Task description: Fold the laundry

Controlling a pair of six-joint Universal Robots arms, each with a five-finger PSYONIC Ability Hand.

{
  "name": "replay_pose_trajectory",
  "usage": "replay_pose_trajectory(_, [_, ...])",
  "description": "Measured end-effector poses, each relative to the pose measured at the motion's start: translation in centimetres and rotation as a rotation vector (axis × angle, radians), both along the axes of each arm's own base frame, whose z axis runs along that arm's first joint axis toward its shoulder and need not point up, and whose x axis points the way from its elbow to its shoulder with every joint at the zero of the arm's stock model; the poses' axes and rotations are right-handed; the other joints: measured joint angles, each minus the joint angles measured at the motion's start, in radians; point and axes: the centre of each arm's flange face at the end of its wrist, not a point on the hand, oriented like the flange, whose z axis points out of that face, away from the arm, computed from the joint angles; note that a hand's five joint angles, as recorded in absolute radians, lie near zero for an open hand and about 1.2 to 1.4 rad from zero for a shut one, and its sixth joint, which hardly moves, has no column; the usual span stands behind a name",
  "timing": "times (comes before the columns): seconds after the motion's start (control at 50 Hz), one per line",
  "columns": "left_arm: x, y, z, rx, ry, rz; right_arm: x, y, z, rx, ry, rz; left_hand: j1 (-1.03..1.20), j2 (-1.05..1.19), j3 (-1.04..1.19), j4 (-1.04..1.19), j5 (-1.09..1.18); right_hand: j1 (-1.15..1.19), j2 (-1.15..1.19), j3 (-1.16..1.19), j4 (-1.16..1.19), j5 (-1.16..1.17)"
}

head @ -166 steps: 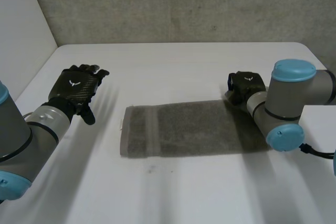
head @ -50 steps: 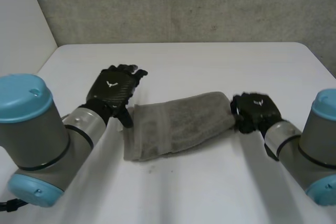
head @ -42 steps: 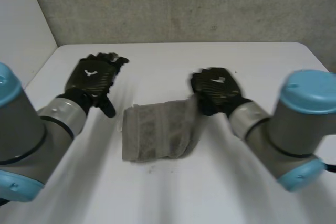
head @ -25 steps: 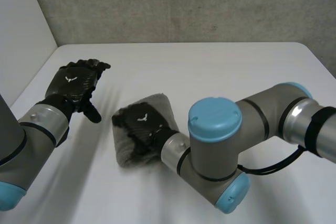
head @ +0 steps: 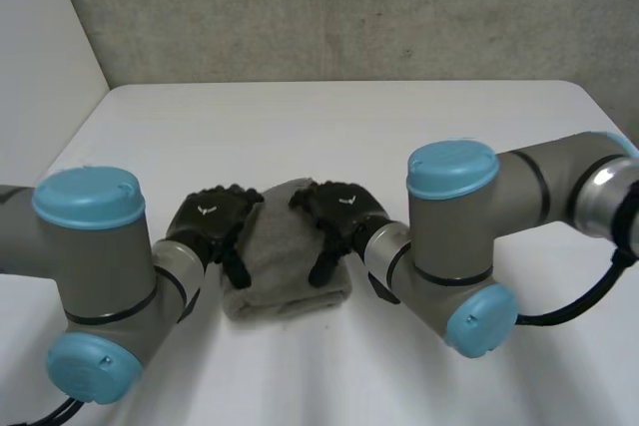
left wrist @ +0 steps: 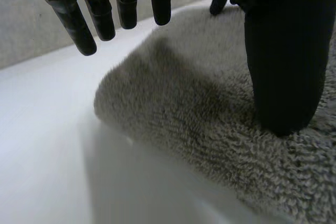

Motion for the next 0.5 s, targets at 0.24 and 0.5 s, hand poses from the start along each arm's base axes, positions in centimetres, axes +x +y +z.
replay_pose_trajectory(0.24, [-0.4, -1.0, 3.5, -0.099, 0.039, 0.004, 0.2, -1.2, 5.1, -0.193, 0.000, -0.030, -0.025, -0.030, -0.031, -0.030, -0.014, 0.000, 0.000, 0.000, 0.000, -0.007])
replay_pose_trajectory(0.5, [2.3, -1.1, 18.0, -0.256, 0.246, 0.045, -7.2, -2.6, 19.7, -0.448, -0.128, -0.377, -0.034, -0.038, -0.041, -0.037, -0.014, 0.000, 0.000, 0.000, 0.000, -0.008])
